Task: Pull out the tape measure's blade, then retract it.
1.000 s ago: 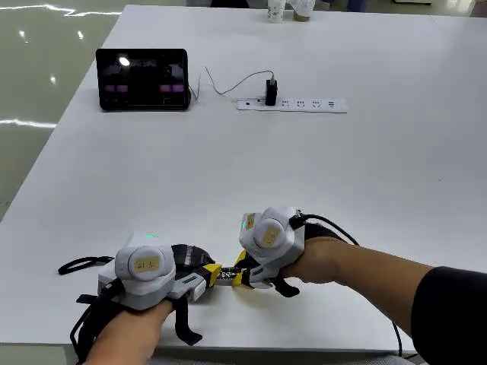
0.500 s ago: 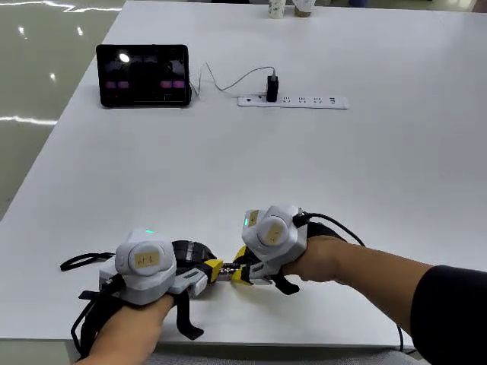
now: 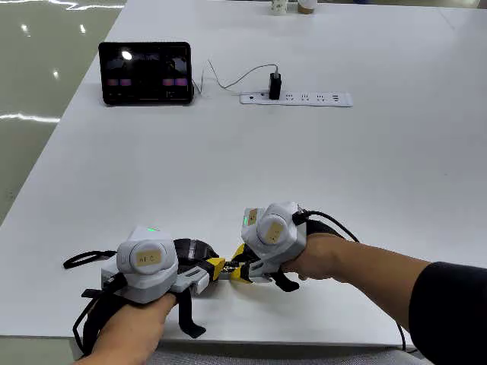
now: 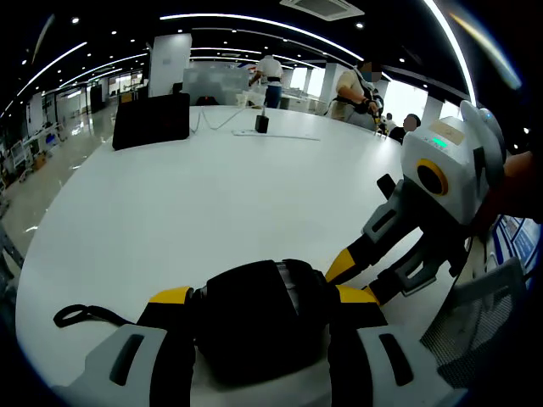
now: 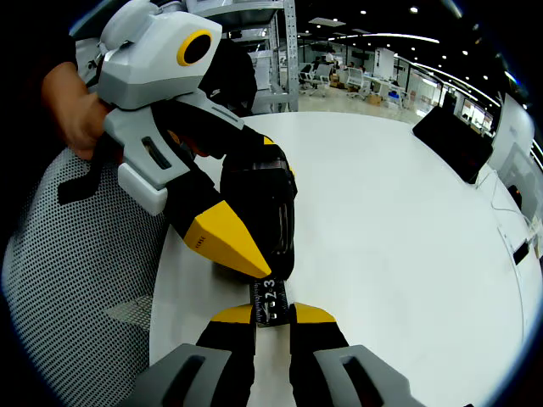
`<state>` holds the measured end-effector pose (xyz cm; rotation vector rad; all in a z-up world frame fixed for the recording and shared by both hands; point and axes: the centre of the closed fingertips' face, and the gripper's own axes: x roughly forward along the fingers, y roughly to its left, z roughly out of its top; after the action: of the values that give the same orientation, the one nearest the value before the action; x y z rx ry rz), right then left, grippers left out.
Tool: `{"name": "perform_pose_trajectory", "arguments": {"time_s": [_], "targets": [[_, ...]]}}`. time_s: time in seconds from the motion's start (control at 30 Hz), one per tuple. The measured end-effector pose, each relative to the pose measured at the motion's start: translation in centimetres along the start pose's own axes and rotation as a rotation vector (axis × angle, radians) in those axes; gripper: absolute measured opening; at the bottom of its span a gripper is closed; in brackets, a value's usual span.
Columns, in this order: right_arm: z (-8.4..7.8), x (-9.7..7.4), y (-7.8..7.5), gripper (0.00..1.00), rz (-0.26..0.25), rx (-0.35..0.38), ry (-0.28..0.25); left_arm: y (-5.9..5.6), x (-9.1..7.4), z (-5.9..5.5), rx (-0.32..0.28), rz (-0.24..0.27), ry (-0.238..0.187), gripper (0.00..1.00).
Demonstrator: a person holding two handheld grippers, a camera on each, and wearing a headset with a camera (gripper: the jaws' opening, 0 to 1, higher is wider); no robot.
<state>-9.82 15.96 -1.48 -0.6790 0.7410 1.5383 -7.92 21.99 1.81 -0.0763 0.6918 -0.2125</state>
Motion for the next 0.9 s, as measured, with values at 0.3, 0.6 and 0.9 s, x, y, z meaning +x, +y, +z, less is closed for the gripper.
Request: {"name": "perform_pose_trajectory", "arguments": {"time_s": [0.3, 0.6, 0.9], "targets": [[0.3, 0.2, 0.0, 0.12, 0.001, 0.001, -0.010, 0.0, 0.0, 0.0, -0.005, -0.002, -0.001, 0.58], [0.7, 0.5, 0.0, 0.12, 0.004, -0.004, -0.021, 0.0, -0.1, 0.1, -0.010, -0.002, -0.004, 0.58], [1.1, 0.8, 0.0, 0.12, 0.004, -0.018, -0.028, 0.1, -0.1, 0.1, -0.018, -0.002, -0.005, 0.58]]}}
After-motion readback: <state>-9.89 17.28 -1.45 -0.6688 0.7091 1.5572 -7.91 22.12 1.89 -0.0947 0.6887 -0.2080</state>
